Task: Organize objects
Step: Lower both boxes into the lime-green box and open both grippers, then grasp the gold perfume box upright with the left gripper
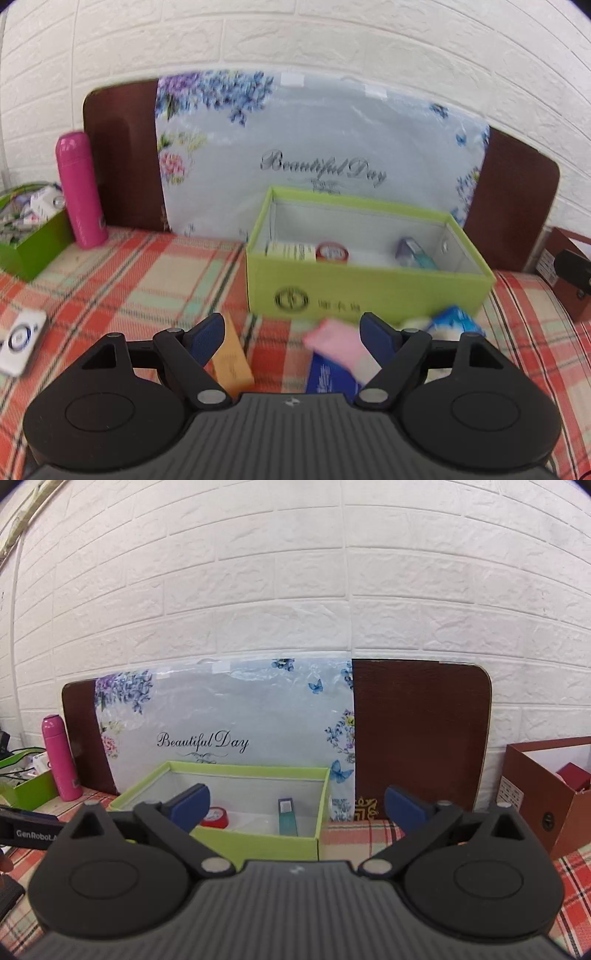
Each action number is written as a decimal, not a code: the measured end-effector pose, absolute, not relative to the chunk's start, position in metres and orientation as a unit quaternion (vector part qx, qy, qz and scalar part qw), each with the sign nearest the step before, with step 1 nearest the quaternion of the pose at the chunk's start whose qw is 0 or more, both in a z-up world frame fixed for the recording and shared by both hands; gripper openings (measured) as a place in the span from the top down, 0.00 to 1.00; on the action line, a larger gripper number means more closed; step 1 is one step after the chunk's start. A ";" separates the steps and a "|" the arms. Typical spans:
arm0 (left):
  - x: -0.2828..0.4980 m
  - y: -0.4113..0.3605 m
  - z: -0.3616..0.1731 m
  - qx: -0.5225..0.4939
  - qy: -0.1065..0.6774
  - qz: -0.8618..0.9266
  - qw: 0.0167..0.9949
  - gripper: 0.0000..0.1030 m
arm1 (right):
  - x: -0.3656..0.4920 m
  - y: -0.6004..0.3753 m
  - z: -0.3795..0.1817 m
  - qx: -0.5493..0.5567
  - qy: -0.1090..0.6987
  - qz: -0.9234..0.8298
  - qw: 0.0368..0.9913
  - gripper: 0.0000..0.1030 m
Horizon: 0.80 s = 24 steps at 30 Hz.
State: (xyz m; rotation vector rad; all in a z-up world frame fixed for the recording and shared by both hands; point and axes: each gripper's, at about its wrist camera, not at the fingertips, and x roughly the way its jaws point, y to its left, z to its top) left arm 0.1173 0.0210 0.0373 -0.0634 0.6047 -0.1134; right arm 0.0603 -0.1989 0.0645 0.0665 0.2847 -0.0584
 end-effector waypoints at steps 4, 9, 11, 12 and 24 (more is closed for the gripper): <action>0.092 0.026 0.019 -0.045 0.322 -0.064 0.944 0.19 | 0.031 -0.196 0.052 0.038 0.162 -0.033 0.986 0.00; 0.069 0.032 0.000 -0.056 0.346 -0.070 0.934 0.19 | -0.002 -0.193 0.033 0.034 0.186 -0.032 0.982 0.00; 0.063 0.033 -0.008 -0.055 0.355 -0.067 0.931 0.19 | -0.013 -0.190 0.023 0.017 0.196 -0.031 0.980 0.00; 0.061 0.034 -0.012 -0.054 0.360 -0.064 0.929 0.19 | -0.017 -0.187 0.018 0.010 0.204 -0.033 0.978 0.00; 0.089 0.065 -0.015 -0.088 0.346 0.004 0.934 0.19 | -0.023 -0.128 -0.027 -0.082 0.275 0.028 0.958 0.20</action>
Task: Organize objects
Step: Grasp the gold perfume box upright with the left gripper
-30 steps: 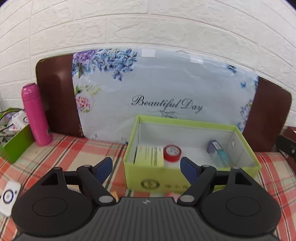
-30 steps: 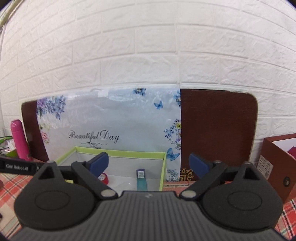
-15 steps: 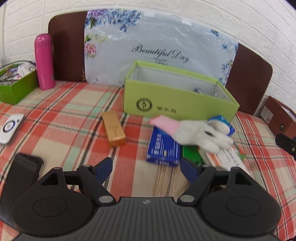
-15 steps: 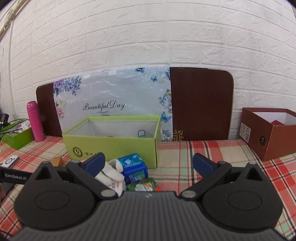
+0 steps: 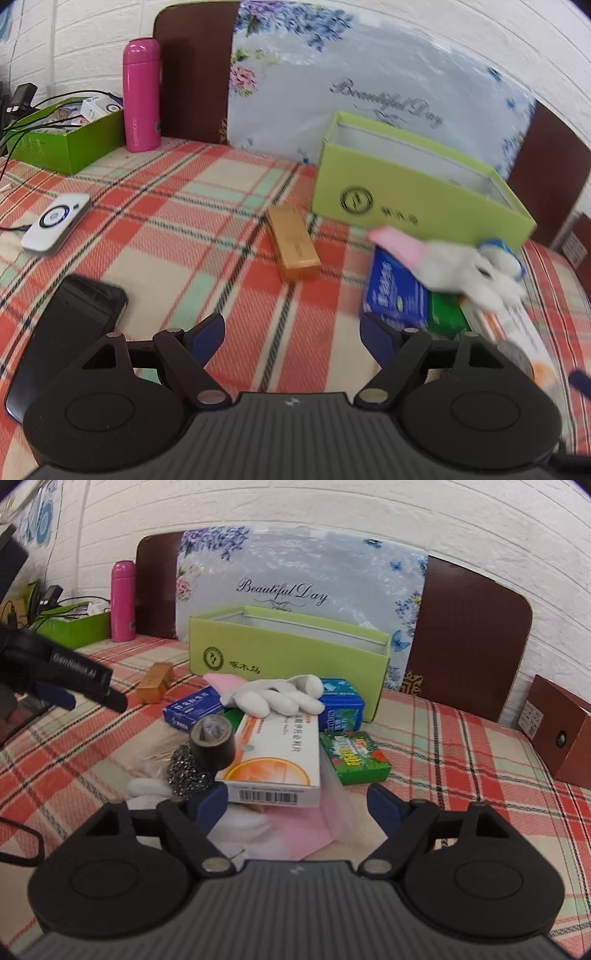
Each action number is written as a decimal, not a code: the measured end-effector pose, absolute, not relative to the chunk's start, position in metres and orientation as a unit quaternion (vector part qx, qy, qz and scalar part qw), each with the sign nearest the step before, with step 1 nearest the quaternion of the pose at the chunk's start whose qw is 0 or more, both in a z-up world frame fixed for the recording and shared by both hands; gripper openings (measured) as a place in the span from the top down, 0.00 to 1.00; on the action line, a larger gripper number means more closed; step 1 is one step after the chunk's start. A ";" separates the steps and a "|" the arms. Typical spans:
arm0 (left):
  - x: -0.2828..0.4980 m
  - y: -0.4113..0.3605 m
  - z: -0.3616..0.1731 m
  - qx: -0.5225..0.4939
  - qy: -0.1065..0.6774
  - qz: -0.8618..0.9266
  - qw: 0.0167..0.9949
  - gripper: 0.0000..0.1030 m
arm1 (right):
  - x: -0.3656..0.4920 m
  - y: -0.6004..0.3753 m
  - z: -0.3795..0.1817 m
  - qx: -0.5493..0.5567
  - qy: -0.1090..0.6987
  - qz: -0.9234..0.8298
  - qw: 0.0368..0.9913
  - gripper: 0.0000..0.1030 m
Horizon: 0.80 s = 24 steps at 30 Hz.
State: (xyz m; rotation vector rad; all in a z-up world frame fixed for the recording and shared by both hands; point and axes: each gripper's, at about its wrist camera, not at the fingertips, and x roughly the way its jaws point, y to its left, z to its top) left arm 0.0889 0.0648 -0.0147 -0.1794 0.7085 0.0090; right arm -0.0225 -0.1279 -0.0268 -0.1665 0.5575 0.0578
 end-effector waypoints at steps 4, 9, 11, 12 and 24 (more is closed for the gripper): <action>0.125 0.065 -0.014 -0.105 0.343 0.018 0.933 0.19 | -0.013 -0.122 -0.029 -0.084 0.279 0.031 0.956 0.20; 0.167 0.066 -0.024 -0.101 0.358 0.036 0.927 0.19 | -0.003 -0.119 -0.034 -0.077 0.292 0.053 0.952 0.55; 0.180 0.071 -0.029 -0.103 0.370 0.044 0.922 0.19 | -0.006 -0.123 -0.033 -0.063 0.298 0.059 0.951 0.66; 0.185 0.073 -0.032 -0.105 0.376 0.046 0.920 0.19 | -0.007 -0.126 -0.032 -0.059 0.300 0.060 0.950 0.67; 0.152 0.081 -0.036 -0.068 0.398 -0.025 0.915 0.67 | 0.011 -0.102 -0.029 -0.079 0.295 0.042 0.951 0.31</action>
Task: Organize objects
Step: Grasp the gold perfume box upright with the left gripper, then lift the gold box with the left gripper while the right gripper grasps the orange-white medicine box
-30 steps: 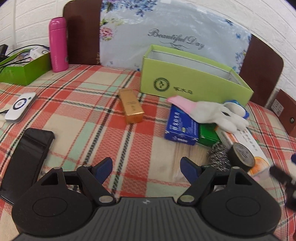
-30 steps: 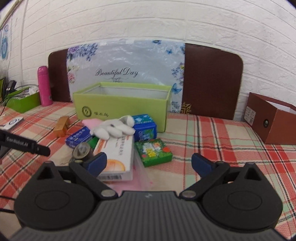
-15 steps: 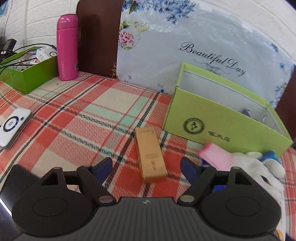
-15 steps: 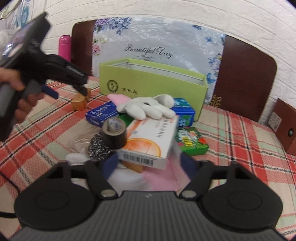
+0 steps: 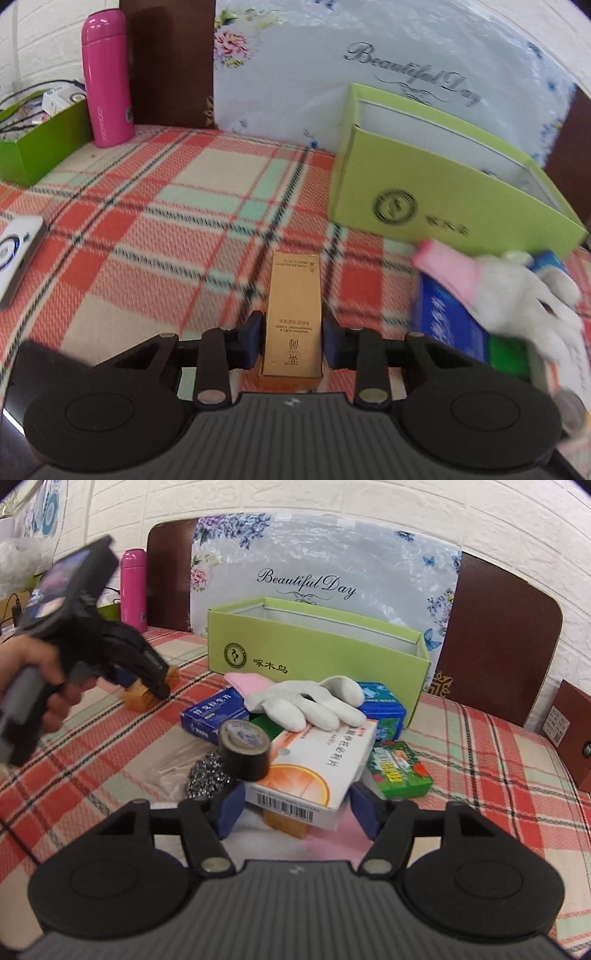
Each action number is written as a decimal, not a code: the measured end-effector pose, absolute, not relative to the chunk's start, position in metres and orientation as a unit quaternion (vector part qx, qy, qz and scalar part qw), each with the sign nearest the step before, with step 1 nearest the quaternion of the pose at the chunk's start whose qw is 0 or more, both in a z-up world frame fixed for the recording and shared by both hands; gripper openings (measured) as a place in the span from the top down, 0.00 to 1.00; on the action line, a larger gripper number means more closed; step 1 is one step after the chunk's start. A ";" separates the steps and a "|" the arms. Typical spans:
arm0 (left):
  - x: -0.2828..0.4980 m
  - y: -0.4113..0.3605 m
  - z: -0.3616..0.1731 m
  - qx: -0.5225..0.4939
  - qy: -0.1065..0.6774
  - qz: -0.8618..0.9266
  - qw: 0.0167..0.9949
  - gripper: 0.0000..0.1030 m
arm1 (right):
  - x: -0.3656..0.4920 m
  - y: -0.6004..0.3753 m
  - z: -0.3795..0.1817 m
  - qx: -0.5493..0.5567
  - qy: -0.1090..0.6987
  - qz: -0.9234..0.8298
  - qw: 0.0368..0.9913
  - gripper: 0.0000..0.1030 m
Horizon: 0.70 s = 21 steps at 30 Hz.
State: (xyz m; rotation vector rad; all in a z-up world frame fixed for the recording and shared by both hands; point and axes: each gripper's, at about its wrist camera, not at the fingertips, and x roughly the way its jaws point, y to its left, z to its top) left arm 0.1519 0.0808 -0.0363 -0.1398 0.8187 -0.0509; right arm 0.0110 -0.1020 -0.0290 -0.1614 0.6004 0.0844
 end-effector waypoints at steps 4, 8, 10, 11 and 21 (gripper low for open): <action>0.119 0.068 -0.038 -0.055 0.401 -0.051 0.913 0.67 | 0.024 -0.095 -0.032 -0.084 0.291 0.038 0.952 0.18; 0.097 0.060 -0.040 -0.060 0.402 -0.067 0.911 0.67 | 0.023 -0.108 -0.033 -0.057 0.298 0.047 0.952 0.44; 0.090 0.058 -0.040 -0.061 0.402 -0.070 0.911 0.67 | 0.016 -0.121 -0.030 -0.037 0.299 0.047 0.952 0.56; 0.086 0.057 -0.040 -0.060 0.402 -0.072 0.911 0.67 | 0.011 -0.128 -0.029 -0.037 0.298 0.038 0.953 0.60; 0.074 0.051 -0.038 -0.061 0.399 -0.078 0.911 0.67 | 0.005 -0.154 -0.008 -0.019 0.267 -0.025 0.963 0.33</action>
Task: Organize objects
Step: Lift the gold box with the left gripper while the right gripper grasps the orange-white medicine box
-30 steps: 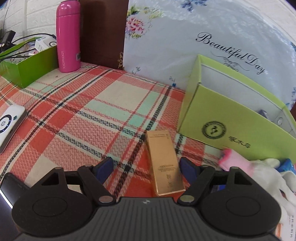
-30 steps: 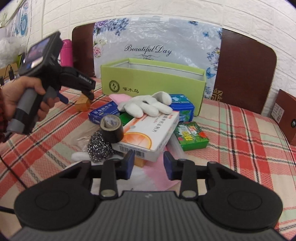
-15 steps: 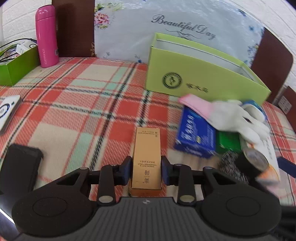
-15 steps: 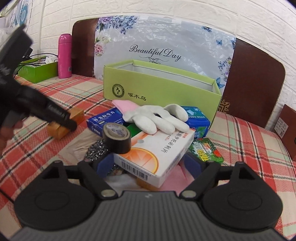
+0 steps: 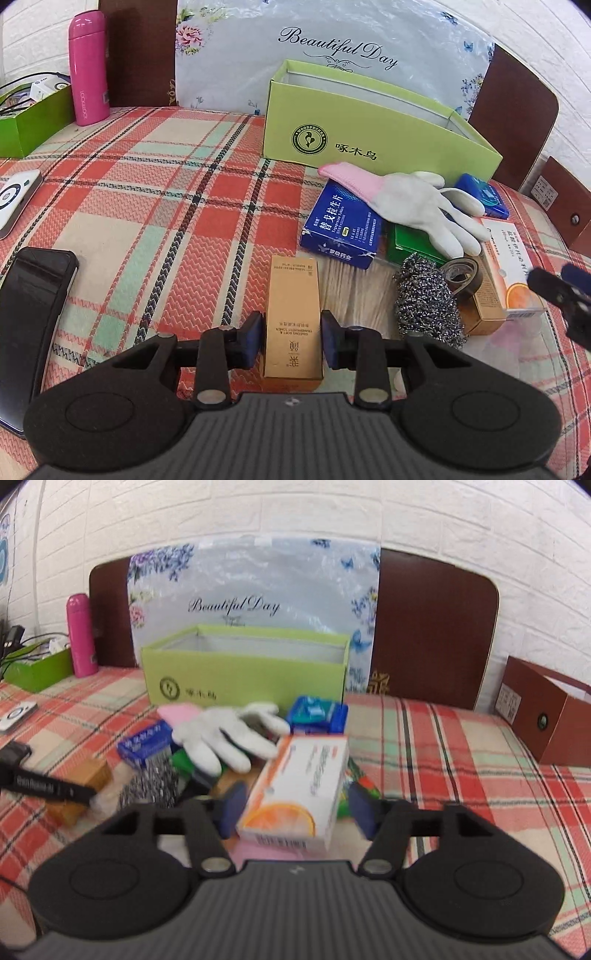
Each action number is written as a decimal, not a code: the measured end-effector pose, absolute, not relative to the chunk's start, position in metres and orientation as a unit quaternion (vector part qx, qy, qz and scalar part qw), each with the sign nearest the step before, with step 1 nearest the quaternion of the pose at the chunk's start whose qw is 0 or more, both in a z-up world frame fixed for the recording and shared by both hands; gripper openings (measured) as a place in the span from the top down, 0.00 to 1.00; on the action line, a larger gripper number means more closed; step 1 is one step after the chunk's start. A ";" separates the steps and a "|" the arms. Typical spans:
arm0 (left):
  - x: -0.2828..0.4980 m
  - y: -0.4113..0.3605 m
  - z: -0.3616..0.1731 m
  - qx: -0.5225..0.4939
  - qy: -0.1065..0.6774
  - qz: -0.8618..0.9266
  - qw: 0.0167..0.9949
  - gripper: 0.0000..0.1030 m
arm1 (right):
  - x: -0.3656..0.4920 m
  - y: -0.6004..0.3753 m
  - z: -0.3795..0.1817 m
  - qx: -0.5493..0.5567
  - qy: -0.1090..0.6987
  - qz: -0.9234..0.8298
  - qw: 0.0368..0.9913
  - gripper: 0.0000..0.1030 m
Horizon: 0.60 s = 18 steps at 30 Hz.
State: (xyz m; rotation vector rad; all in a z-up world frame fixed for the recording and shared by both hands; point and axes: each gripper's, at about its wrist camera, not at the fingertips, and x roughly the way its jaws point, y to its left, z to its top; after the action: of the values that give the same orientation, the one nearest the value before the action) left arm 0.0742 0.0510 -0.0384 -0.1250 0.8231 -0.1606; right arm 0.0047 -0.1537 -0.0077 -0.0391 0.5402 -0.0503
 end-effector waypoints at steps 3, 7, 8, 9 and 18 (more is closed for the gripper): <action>0.075 0.053 -0.039 -0.065 0.399 -0.076 0.911 0.65 | 0.026 -0.142 -0.013 -0.032 0.279 -0.037 0.959 0.33; 0.078 0.052 -0.038 -0.051 0.393 -0.057 0.916 0.48 | 0.054 -0.137 -0.033 -0.067 0.304 -0.072 0.948 0.33; 0.079 0.052 -0.038 -0.048 0.393 -0.056 0.917 0.48 | 0.056 -0.137 -0.036 -0.075 0.305 -0.067 0.947 0.33; 0.080 0.053 -0.038 -0.049 0.393 -0.059 0.916 0.48 | 0.055 -0.137 -0.037 -0.079 0.302 -0.064 0.948 0.33; 0.087 0.048 -0.039 -0.044 0.396 -0.061 0.915 0.51 | 0.044 -0.136 -0.037 -0.099 0.324 -0.019 0.941 0.35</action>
State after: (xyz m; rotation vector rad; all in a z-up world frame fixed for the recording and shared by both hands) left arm 0.0868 0.0484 -0.0392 -0.0907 0.8150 -0.1259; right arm 0.0436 -0.1361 -0.0367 -0.2011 0.6611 -0.0385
